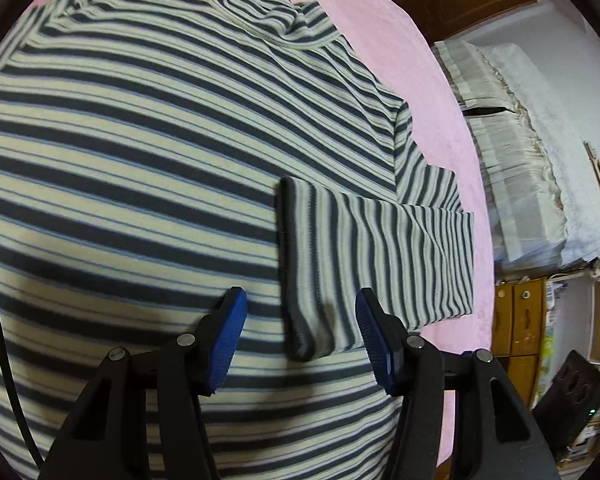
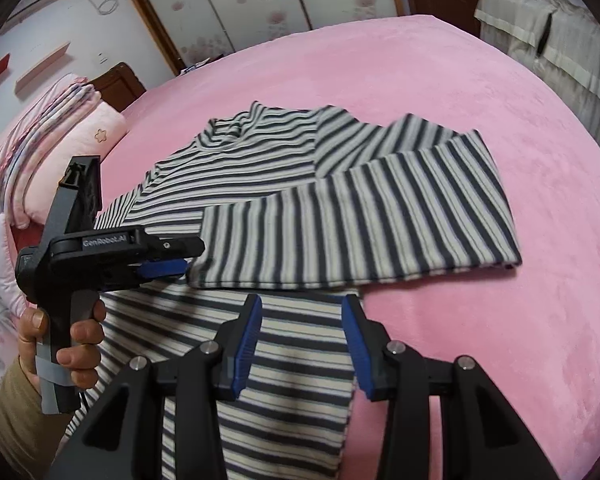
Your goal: Fold small clothes
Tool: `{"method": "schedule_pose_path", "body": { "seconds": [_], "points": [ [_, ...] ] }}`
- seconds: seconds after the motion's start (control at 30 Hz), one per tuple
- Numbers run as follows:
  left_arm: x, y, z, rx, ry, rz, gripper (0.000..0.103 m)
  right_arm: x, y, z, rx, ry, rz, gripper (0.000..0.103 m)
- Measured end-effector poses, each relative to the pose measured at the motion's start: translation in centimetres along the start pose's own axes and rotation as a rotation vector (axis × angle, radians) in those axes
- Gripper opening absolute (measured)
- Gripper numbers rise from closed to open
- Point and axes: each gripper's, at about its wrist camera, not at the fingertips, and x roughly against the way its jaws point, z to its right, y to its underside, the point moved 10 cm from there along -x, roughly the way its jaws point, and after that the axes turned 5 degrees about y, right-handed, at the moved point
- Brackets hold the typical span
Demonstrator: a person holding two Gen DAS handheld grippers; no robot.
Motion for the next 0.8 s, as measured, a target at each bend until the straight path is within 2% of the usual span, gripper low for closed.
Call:
{"method": "schedule_pose_path", "body": {
  "seconds": [0.2,0.43,0.5,0.6,0.63,0.8],
  "points": [
    [-1.6,-0.8,0.7,0.051,0.071,0.006,0.055,-0.2,0.3,0.9,-0.043,-0.026,0.002,0.042],
    [-3.1,-2.4,0.8,0.103,0.155,0.057,0.054,0.2,0.9,2.1,-0.066,-0.037,0.017,0.042],
    [-3.3,-2.8,0.8,0.115,0.159,0.074,0.049,0.4,0.9,2.6,-0.073,-0.036,0.028,0.042],
    [-3.4,-3.2,0.6,0.113,0.127,0.088,0.022,0.6,0.6,3.7,-0.088,-0.014,0.04,0.042],
    [-3.4,-3.3,0.6,0.109,0.117,0.092,0.009,0.6,0.5,4.2,-0.094,-0.005,0.044,0.042],
    [-1.8,-3.7,1.9,0.047,0.058,0.136,0.005,0.7,-0.3,7.5,-0.127,0.066,0.057,0.042]
  ]
}}
